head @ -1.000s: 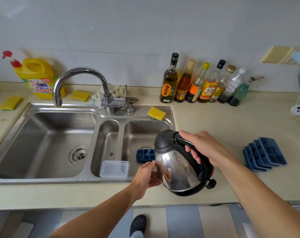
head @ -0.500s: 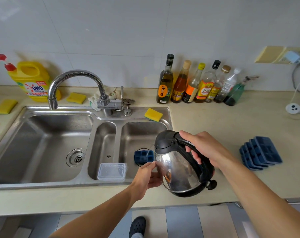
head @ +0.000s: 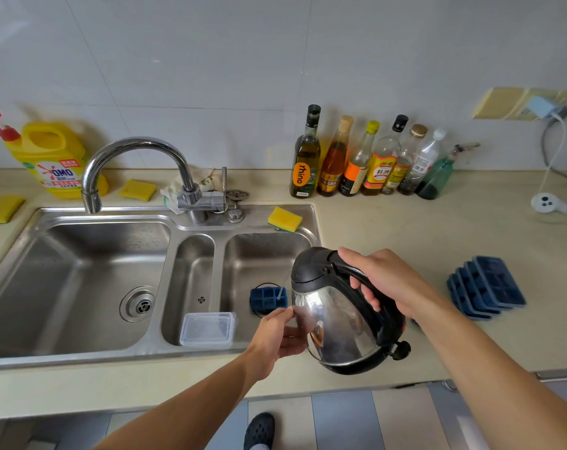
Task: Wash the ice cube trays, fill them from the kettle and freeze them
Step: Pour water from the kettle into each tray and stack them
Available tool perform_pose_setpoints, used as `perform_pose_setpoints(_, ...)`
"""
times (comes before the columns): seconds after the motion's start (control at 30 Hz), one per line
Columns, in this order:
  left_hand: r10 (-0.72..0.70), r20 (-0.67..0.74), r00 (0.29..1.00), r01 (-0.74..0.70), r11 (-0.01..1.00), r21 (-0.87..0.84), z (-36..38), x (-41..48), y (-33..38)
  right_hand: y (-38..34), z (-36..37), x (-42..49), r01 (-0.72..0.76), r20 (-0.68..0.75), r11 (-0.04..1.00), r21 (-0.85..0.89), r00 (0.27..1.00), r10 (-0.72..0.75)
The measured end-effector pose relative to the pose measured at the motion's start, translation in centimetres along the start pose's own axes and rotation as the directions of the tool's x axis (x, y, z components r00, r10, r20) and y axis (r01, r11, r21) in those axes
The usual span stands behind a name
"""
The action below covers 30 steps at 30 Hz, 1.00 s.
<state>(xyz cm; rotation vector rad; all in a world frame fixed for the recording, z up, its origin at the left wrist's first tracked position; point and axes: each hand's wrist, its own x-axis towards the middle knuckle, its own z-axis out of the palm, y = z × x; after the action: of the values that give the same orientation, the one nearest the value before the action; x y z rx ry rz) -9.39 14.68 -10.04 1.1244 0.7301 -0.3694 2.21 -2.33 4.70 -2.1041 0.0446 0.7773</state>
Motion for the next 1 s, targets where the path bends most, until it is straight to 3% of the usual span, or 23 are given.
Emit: perform_pose_setpoints(1.0,-0.002,0.003,1.0,0.002,1.0,-0.01,-1.7,1.6,0.7,-1.6,1.0,1.8,0.015,0.031,1.0,-0.016,0.999,-0.014)
